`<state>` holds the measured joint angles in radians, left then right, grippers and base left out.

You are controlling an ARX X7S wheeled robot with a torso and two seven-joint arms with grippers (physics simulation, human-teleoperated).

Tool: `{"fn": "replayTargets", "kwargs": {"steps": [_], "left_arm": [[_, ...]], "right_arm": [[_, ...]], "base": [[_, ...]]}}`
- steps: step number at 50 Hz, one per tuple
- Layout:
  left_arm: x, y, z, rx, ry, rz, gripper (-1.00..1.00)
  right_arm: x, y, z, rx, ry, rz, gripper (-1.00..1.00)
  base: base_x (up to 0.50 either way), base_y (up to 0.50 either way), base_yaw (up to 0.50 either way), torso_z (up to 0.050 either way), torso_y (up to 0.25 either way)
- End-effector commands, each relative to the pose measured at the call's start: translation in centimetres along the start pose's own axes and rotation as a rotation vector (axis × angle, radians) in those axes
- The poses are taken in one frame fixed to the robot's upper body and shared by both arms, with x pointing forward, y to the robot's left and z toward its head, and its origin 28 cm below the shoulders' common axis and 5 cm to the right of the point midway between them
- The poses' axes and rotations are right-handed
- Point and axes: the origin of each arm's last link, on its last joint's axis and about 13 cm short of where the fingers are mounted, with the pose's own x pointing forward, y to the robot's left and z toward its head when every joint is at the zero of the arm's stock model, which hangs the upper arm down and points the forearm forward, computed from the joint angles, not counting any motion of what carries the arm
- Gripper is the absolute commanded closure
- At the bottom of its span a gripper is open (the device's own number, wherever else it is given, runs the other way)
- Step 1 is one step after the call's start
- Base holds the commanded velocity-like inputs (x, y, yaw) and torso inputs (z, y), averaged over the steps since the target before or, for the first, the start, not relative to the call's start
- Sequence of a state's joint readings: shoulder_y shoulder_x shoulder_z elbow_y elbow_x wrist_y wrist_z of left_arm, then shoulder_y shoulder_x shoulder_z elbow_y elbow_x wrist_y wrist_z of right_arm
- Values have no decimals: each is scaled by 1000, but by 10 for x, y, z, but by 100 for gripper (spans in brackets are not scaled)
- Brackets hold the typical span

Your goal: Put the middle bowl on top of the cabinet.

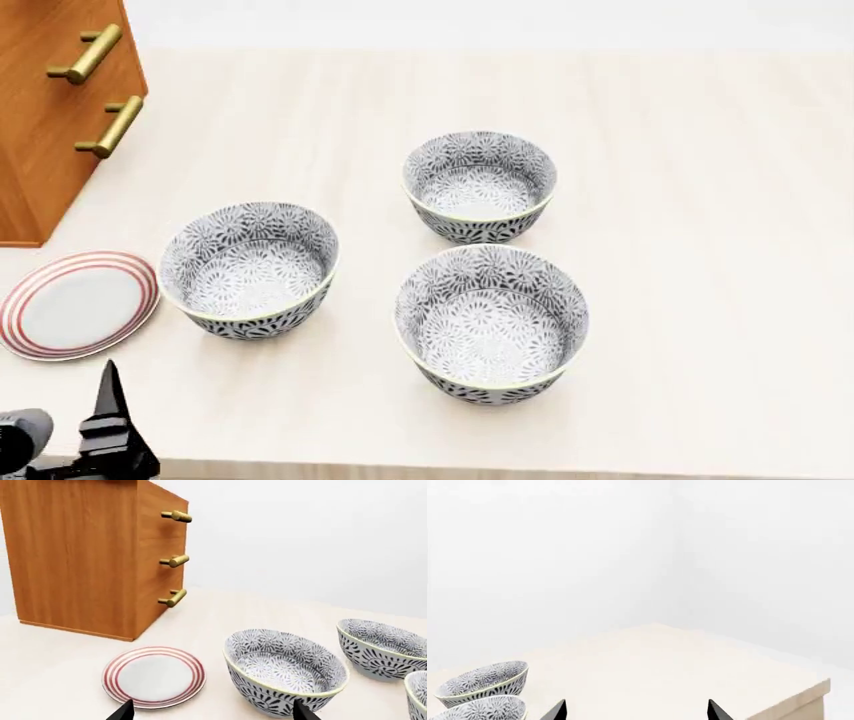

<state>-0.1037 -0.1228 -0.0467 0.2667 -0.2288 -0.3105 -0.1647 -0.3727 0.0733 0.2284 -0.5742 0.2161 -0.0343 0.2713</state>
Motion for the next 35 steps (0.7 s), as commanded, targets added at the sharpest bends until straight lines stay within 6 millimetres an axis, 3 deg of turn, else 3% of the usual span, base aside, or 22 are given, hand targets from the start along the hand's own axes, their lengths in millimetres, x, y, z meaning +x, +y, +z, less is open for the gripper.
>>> {"fn": "replayTargets", "kwargs": {"steps": [1, 7, 13, 27, 35], "left_arm": [[7, 0, 31, -59, -47, 1, -100], [11, 0, 22, -7, -37, 7, -100], [14, 0, 10, 100, -55, 35, -100], [10, 0, 15, 85, -64, 22, -100], [11, 2, 14, 77, -56, 24, -100]], "right_arm": [[-46, -57, 66, -72, -218, -249, -100], [-53, -67, 69, -102, -238, -292, -100], [-51, -65, 67, -122, -246, -295, -100], [-52, -58, 68, -125, -260, -297, -100], [-52, -53, 69, -132, -257, -293, -100]], "base": [[0, 0, 0, 0, 0], [0, 39, 0, 0, 0], [0, 486, 0, 0, 0], [0, 500, 0, 0, 0], [0, 0, 0, 0, 0]]}}
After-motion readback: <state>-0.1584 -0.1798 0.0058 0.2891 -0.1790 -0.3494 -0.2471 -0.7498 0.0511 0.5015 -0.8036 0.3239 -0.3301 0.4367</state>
